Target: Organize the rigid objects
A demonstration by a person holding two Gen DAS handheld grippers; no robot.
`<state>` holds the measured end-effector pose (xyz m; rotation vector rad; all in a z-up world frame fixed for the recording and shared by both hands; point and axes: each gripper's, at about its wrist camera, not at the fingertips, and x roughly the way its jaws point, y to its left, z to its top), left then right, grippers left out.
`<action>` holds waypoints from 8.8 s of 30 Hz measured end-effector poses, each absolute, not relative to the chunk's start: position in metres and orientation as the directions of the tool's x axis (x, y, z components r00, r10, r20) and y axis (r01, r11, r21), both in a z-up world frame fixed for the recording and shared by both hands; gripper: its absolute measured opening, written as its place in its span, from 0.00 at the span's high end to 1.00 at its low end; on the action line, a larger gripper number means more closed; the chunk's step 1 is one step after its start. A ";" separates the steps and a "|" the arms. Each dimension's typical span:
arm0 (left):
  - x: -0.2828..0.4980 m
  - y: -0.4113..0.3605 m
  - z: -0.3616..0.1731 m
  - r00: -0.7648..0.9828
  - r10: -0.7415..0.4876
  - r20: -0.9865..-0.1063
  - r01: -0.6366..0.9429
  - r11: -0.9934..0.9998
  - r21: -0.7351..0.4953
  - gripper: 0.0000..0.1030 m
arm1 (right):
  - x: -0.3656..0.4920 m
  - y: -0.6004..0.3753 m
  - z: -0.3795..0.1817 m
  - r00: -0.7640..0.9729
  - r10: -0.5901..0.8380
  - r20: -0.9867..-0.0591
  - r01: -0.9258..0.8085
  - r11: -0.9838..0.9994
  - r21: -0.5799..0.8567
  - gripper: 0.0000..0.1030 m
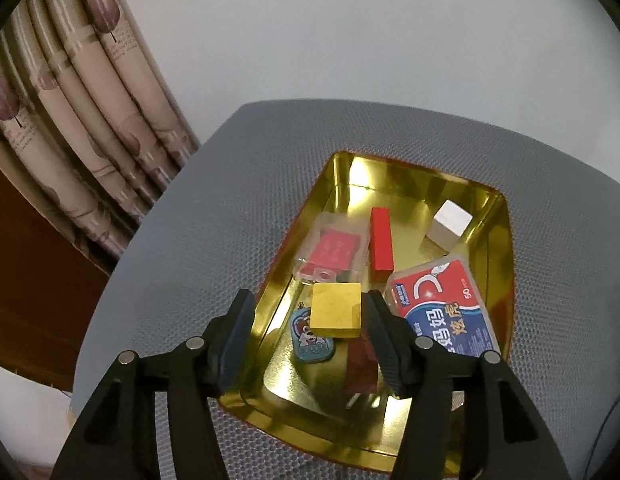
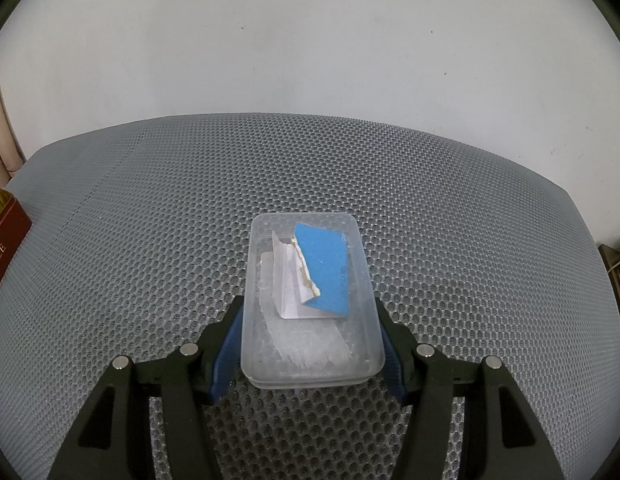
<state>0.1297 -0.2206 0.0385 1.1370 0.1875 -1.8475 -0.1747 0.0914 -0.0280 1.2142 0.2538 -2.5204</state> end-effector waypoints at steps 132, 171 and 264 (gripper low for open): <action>0.222 -0.209 0.055 -0.125 -0.646 -0.753 0.901 -0.391 0.186 0.14 | -0.061 -0.247 0.090 -0.385 -0.435 -0.814 0.828 -0.552 -0.097 0.42; 0.226 -0.212 0.057 -0.138 -0.626 -0.768 0.907 -0.392 0.156 0.14 | -0.055 -0.250 0.074 -0.394 -0.398 -0.828 0.804 -0.585 -0.101 0.42; 0.184 -0.175 0.053 -0.196 -0.631 -0.750 0.851 -0.490 0.190 0.14 | 0.052 -0.124 0.121 -0.403 -0.415 -0.815 0.744 -0.667 -0.028 0.25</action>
